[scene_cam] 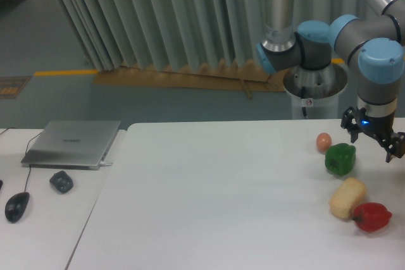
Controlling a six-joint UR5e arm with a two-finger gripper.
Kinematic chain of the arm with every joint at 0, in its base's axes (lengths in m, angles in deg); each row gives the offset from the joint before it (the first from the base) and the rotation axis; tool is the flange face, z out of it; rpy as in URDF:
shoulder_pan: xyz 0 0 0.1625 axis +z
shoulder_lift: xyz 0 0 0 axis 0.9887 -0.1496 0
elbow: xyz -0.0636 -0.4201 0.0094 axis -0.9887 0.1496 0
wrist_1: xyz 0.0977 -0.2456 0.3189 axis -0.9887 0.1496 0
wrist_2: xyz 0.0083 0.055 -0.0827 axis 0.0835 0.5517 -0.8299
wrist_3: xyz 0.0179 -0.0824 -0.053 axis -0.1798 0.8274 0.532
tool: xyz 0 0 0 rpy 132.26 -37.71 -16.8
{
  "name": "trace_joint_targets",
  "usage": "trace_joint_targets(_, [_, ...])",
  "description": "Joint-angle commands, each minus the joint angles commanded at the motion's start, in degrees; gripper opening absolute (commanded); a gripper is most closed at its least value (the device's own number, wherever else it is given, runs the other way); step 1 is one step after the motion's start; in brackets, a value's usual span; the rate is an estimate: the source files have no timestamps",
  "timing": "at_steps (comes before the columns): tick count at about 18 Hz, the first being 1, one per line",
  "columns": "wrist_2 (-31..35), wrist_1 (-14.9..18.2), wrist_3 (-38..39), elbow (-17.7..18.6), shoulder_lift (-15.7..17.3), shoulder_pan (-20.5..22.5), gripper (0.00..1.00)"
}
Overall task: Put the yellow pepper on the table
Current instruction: 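Raise the empty gripper and move it away from the vegetables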
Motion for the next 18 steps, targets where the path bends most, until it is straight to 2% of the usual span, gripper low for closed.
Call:
trace_joint_targets(3, [0.3, 0.2, -5.4, 0.1, 0.1, 1.0, 1.00])
trace_joint_targets(7, [0.3, 0.2, -6.5, 0.1, 0.2, 1.4, 1.00])
trace_joint_targets(9, [0.3, -0.4, -10.8, -0.2, 0.1, 1.8, 1.00])
trace_joint_targets(12, [0.1, -0.5, -11.5, -0.7, -0.1, 3.1, 1.00])
trace_joint_targets(14, [-0.3, -1.3, -11.2, -1.4, -0.5, 3.1, 1.00])
trace_joint_targets(15, [-0.1, -2.6, -11.2, -2.9, -0.8, 3.3, 1.00])
trace_joint_targets(18, [-0.2, -4.0, -11.8, -4.7, -1.8, 5.3, 1.00])
